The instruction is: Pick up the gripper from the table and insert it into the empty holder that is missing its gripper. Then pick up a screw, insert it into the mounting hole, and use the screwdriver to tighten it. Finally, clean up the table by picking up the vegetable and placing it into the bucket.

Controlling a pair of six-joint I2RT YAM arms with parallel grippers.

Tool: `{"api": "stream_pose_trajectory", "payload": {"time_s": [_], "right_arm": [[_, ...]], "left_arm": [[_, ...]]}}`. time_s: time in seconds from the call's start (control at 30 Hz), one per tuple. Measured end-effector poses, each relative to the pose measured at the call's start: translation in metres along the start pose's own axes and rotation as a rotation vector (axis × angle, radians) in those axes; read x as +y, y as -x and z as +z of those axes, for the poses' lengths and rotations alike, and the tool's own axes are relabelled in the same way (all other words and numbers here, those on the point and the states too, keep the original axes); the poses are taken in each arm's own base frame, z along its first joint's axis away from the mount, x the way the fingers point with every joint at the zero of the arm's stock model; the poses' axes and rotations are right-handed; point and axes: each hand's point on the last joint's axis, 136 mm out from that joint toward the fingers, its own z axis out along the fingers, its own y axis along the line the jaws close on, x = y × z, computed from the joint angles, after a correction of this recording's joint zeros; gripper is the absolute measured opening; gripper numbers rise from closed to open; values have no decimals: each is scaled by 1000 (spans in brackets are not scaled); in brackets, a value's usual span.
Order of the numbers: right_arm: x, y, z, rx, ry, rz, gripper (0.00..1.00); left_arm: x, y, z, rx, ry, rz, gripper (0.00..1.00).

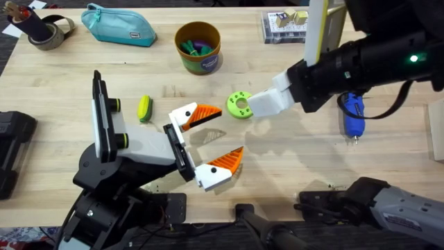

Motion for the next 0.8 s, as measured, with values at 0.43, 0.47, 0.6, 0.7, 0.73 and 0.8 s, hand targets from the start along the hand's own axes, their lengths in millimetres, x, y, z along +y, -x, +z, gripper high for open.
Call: {"api": "stream_pose_trajectory", "payload": {"time_s": [0.43,0.47,0.6,0.7,0.73,0.8], "right_arm": [[40,-11,-27,-41,212,-190,989],[45,-15,-42,-80,227,-235,989],[46,-22,-45,-71,235,-259,989],[46,-24,-41,-46,238,-266,989],[45,-24,-39,-39,239,-267,989],[44,-25,-35,-22,237,-271,989]], "left_arm": [[0,0,0,0,0,-1,982],[0,0,0,0,0,-1,978],[0,0,0,0,0,-10,723],[0,0,0,0,0,-7,273],[0,0,0,0,0,-6,124],[0,0,0,0,0,-6,6]]}}
